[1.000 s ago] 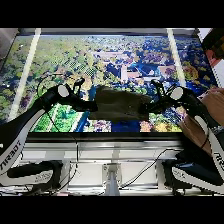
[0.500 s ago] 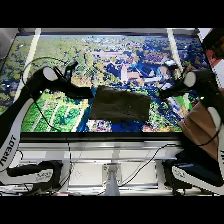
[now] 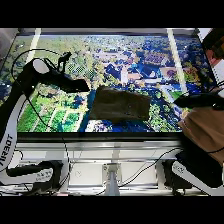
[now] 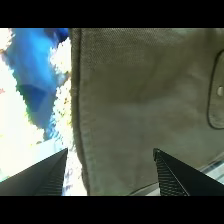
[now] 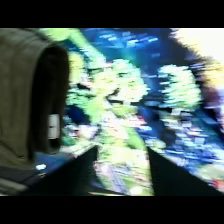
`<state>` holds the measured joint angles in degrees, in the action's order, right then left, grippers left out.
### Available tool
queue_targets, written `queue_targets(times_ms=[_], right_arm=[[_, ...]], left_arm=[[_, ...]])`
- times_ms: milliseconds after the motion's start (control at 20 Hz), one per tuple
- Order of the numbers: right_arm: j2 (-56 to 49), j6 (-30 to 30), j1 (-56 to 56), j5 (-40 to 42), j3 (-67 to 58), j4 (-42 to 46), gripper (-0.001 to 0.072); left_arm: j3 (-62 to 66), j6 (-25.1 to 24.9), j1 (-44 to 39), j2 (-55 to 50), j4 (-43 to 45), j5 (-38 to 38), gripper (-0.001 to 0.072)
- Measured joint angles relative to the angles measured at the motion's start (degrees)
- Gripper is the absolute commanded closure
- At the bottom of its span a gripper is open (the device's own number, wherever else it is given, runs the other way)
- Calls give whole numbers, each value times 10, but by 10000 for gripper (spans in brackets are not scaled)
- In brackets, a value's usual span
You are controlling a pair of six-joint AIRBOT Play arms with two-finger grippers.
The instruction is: Fold the clothes and pants, and hang the long-sleeved shirts on hangers.
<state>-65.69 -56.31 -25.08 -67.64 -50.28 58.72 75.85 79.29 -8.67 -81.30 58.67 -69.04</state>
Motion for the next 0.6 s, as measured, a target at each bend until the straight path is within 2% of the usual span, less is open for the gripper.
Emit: queue_targets(times_ms=[250,300,350,600], right_arm=[[-26,6,18,64,95,-108,159],[-33,6,25,70,102,-137,147],[-41,6,31,76,107,-162,93],[-97,8,82,94,112,-240,88]], left_arm=[[1,0,0,0,-31,5,126],[1,0,0,0,-37,7,126],[1,0,0,0,-41,7,126],[1,0,0,0,-57,9,127]])
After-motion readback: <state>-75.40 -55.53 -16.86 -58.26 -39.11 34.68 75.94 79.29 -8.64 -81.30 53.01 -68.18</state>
